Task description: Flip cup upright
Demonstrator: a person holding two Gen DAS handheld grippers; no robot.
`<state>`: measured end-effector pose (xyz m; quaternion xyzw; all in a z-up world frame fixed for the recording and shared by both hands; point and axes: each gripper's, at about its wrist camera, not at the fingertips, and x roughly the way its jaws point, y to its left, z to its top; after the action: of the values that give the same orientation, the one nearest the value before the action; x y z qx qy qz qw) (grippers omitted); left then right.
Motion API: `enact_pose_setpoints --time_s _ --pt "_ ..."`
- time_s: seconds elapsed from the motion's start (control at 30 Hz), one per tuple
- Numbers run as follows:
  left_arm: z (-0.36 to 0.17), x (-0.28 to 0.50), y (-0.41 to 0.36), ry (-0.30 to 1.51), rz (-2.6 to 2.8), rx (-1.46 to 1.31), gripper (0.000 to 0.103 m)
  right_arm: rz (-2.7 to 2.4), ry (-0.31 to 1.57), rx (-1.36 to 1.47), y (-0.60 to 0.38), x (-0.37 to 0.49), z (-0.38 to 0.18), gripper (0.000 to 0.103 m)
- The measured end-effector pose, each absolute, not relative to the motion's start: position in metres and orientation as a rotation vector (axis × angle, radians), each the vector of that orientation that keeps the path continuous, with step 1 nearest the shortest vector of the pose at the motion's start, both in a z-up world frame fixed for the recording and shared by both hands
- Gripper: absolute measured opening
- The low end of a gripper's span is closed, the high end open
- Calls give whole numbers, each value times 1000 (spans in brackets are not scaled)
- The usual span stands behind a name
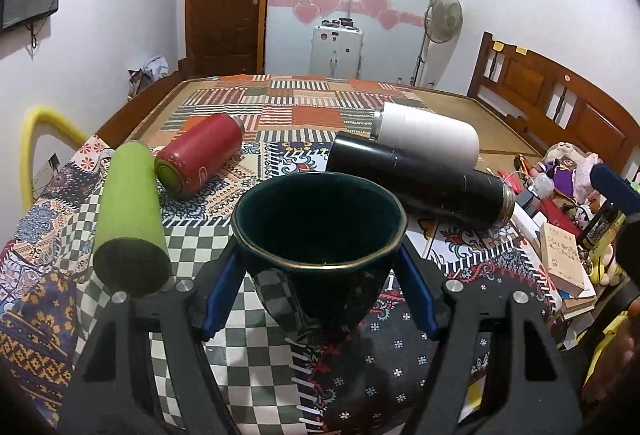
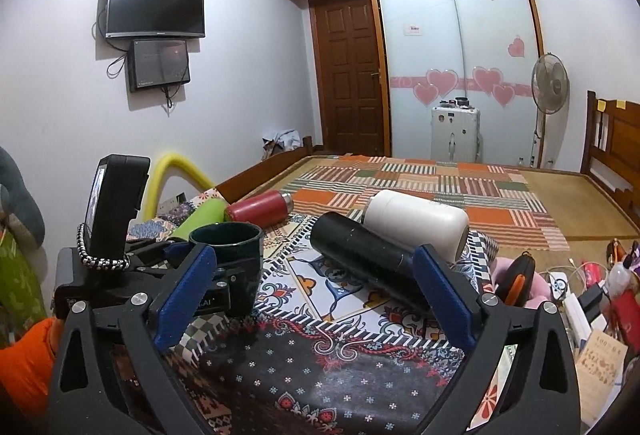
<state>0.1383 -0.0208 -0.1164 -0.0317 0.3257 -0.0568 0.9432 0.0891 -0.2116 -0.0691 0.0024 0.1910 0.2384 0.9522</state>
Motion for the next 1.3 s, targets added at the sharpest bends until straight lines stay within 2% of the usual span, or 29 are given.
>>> enact_pose_setpoints --time_s 0.73,0.83,0.97,1.3 --pt "-126 115 -24 664 -120 -31 74 508 392 17 -197 78 -63 99" --pt "-119 104 -22 646 -118 -38 78 501 385 18 -196 73 -60 99" --pt "-104 82 -17 599 -104 -36 78 488 363 22 -197 61 -52 99" --pt "-36 4 4 366 -40 -44 78 463 275 37 -198 24 -24 99"
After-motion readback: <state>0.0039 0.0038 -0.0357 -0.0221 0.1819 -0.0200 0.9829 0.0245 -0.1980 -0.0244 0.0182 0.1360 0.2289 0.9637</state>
